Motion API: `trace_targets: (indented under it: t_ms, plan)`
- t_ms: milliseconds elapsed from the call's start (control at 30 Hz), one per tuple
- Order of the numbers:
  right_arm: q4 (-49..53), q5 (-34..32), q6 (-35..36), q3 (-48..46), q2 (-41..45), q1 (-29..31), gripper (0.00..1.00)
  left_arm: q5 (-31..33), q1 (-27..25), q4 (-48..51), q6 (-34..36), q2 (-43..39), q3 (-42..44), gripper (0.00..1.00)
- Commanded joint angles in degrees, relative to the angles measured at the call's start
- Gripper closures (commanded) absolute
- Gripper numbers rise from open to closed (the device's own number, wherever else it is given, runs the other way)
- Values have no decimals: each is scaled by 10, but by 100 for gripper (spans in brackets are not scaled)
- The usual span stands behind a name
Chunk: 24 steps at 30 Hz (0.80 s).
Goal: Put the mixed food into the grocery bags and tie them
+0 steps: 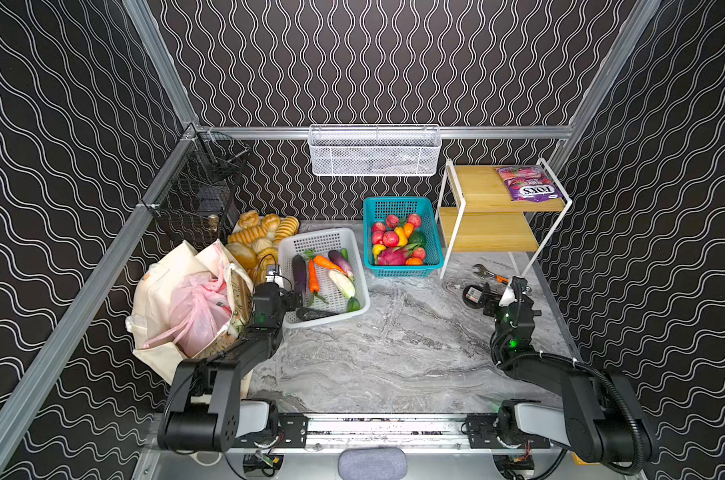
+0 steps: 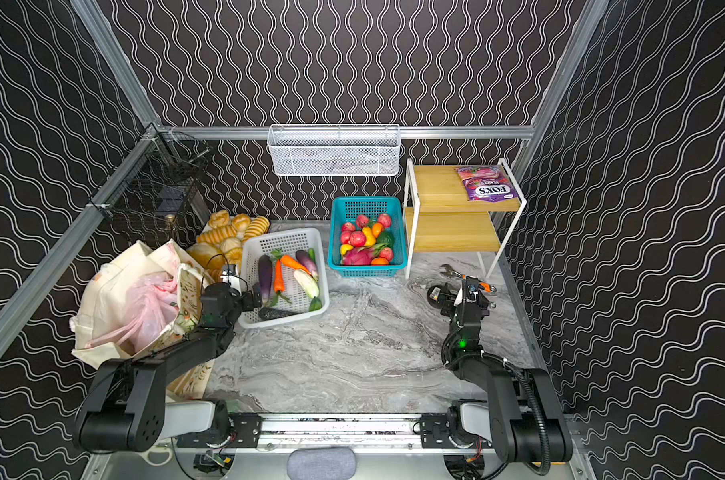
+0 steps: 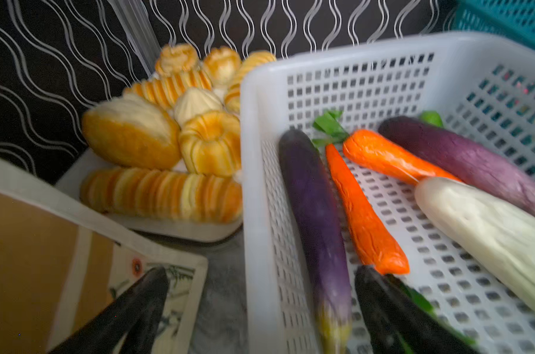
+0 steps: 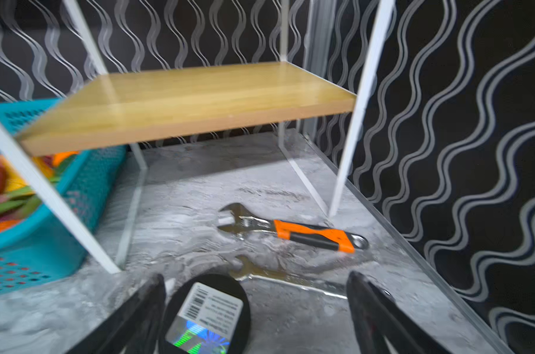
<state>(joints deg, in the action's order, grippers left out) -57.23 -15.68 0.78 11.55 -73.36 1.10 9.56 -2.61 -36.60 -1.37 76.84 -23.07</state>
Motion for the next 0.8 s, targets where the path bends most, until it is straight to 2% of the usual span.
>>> trace_targets:
  t_ms: [0, 100, 167, 233, 400, 467, 567, 667, 767]
  plan:
    - [-165, 59, 2, -47, -42, -4, 7, -25, 8, -111, 16, 20, 10, 2]
    - [-332, 72, 12, -96, -125, -4, 6, -56, 15, -152, 27, 33, 11, 1]
    - [-422, 59, 10, -109, -185, -4, 5, -44, 14, -132, 22, 31, 5, 1]
    - [-382, 65, 14, -97, -171, -4, 2, -51, 12, -65, 27, 15, -7, 1]
    - [-396, 56, 14, -94, -180, -4, 0, -28, 12, -25, 36, -19, 23, 1]
    - [-384, 35, 5, -93, -176, -3, 0, -34, 11, -71, 32, -8, 44, 1]
    - [-347, -1, -8, -76, -169, -4, 0, -65, 13, -211, 30, 57, 67, 1]
    - [-287, -10, -14, -53, -158, -4, 0, -99, 13, -232, 42, 112, 54, 1]
    - [-280, -14, -14, -48, -158, -4, 0, -79, 14, -304, 32, 151, 74, 1]
